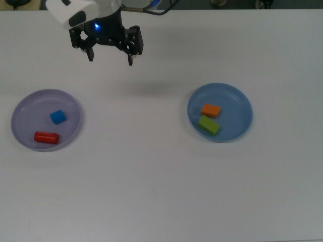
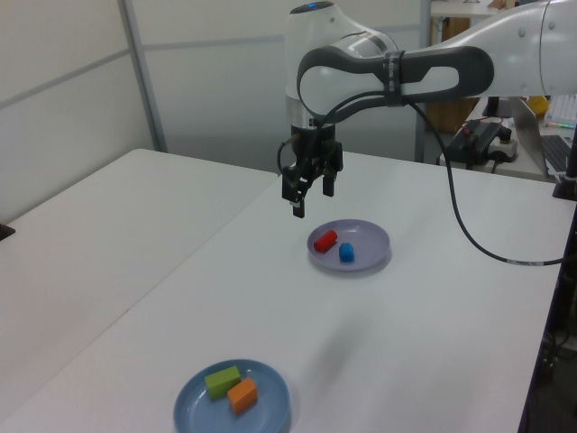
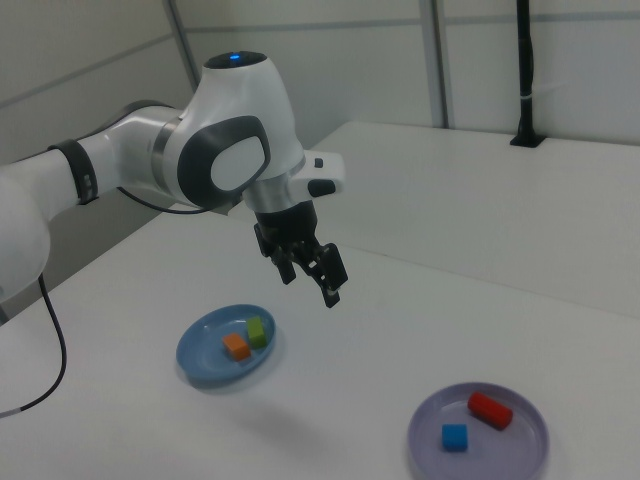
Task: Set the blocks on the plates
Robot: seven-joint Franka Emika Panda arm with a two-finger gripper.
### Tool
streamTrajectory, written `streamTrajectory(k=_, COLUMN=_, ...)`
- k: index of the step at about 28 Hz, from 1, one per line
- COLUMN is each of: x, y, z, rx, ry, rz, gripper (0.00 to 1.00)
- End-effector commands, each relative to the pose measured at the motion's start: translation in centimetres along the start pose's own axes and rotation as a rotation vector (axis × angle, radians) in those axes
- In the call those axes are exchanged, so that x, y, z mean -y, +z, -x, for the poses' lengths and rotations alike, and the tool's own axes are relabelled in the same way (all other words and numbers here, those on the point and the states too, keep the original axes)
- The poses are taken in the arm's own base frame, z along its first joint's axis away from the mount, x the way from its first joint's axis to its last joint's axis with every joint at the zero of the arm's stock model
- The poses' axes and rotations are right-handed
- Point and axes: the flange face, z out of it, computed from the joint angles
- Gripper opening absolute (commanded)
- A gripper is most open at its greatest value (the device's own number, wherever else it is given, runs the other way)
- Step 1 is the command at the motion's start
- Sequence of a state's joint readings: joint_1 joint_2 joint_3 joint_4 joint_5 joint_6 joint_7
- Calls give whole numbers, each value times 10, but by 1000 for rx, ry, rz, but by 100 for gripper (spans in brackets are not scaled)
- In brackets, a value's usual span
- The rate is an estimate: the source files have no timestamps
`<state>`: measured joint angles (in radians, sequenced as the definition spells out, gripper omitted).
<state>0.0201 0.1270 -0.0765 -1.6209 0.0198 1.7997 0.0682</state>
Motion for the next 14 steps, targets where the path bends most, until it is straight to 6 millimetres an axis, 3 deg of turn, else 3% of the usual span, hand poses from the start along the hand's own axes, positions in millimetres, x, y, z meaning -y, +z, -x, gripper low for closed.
streamTrajectory(k=1, x=2, y=11, z=-5, rx=36, ry=-39, rz=8, gripper=100)
streamTrajectory(k=8, x=-3, y=-4, z=-9, rx=4, ry=-36, rz=24, gripper=100)
streamTrajectory(k=14, x=-4, y=-4, z=-9, rx=6, ry=-36, rz=24, gripper=100)
